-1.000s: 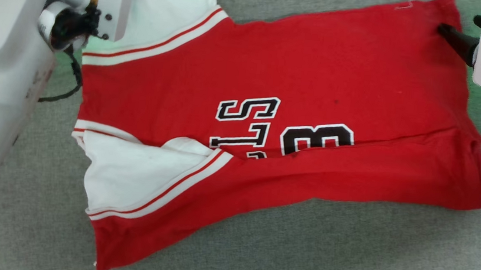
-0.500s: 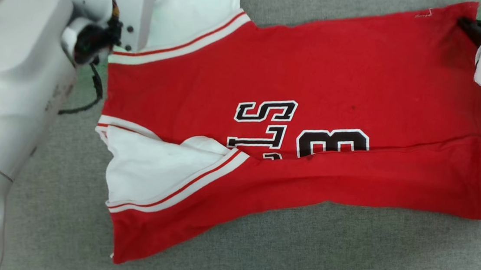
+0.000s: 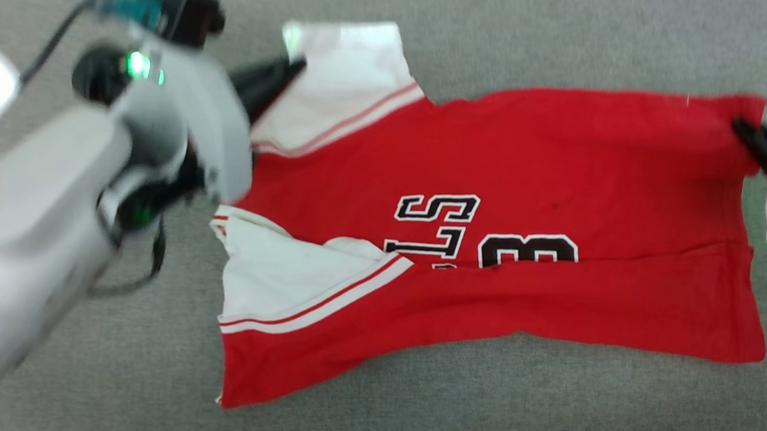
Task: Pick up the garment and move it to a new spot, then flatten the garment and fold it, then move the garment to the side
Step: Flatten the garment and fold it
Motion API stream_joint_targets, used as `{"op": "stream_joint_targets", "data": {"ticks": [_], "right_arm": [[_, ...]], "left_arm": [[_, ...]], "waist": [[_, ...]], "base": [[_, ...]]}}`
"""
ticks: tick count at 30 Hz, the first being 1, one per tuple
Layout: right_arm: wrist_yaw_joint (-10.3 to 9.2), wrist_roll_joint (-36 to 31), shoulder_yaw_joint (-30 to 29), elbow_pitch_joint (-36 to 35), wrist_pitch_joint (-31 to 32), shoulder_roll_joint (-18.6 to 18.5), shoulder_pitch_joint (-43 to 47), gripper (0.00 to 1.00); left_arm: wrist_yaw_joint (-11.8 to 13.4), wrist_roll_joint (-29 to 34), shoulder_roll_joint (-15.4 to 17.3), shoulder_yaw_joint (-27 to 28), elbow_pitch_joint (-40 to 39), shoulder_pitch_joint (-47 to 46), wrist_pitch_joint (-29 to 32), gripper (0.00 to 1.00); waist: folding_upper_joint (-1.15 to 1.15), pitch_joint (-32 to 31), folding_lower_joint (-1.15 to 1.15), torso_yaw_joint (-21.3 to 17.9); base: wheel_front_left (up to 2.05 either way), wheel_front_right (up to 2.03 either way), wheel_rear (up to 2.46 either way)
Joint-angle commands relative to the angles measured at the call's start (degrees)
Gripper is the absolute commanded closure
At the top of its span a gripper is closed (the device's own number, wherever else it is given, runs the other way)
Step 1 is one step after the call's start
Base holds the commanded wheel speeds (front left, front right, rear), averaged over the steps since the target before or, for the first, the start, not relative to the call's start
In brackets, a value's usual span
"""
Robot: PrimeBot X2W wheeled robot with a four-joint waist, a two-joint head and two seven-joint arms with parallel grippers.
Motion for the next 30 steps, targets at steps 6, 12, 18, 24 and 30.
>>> {"op": "stream_joint_targets", "data": {"ticks": [6,12,18,24,30], "right_arm": [[-0.07,2.0,0.9,-6.91,-3.87,-5.86,8.11,1.0],[-0.07,3.33,-0.45,-12.0,-6.73,-10.37,16.34,1.0],[-0.07,3.38,-3.25,-15.38,-8.04,-12.46,21.76,1.0],[-0.07,3.06,-6.34,-16.02,-7.77,-12.29,25.33,1.0],[-0.07,0.84,-7.75,-14.42,-6.91,-10.07,27.63,1.0]], "left_arm": [[0.48,-2.99,8.58,-0.77,-14.01,11.48,-5.24,1.0],[6.01,-3.99,13.87,-0.27,-24.67,22.19,-11.94,1.0],[9.89,-4.14,17.02,-0.29,-31.64,29.35,-16.7,1.0],[11.51,-4.98,17.92,-0.57,-33.39,33.31,-19.16,1.0],[11.7,-3.63,16.24,-2.81,-30.35,34.68,-18.58,1.0]], "waist": [[0.0,-3.53,0.0,1.57],[0.0,-3.51,0.0,1.53],[0.0,-2.29,0.0,1.22],[0.0,-1.39,0.0,1.21],[0.0,-0.68,0.0,1.43]], "base": [[0.0,0.0,0.0],[0.0,0.0,0.0],[0.0,0.0,0.0],[0.0,0.0,0.0],[0.0,0.0,0.0]]}}
